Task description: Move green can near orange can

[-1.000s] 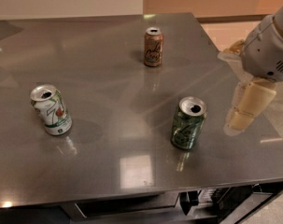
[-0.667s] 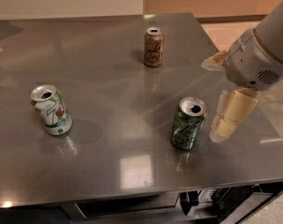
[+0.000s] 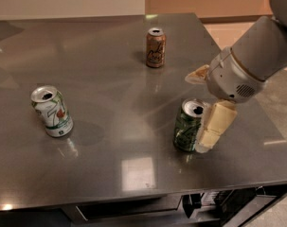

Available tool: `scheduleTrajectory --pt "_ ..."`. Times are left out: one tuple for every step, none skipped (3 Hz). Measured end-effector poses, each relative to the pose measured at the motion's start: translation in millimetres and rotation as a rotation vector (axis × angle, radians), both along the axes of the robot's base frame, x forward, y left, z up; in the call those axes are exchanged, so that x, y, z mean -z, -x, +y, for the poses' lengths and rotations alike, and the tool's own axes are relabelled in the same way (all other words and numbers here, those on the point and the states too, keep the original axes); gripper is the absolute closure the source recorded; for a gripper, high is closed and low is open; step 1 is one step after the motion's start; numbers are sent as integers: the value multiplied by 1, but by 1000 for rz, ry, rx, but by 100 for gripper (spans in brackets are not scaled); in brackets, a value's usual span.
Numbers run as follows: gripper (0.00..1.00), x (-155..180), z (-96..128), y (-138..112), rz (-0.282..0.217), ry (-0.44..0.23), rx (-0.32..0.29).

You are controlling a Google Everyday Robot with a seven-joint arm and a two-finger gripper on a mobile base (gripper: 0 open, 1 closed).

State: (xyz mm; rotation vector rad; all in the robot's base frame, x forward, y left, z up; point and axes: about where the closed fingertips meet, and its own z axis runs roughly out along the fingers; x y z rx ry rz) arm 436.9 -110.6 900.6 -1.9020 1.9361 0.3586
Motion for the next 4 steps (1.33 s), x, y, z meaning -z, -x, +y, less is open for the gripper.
scheduleTrajectory --pt "17 13 8 0 15 -2 -18" --pt "39 16 9 -3 16 -2 -23" --pt "62 8 7 -7 10 -3 -22" --pt "85 -1 9 -19 4 -4 -23"
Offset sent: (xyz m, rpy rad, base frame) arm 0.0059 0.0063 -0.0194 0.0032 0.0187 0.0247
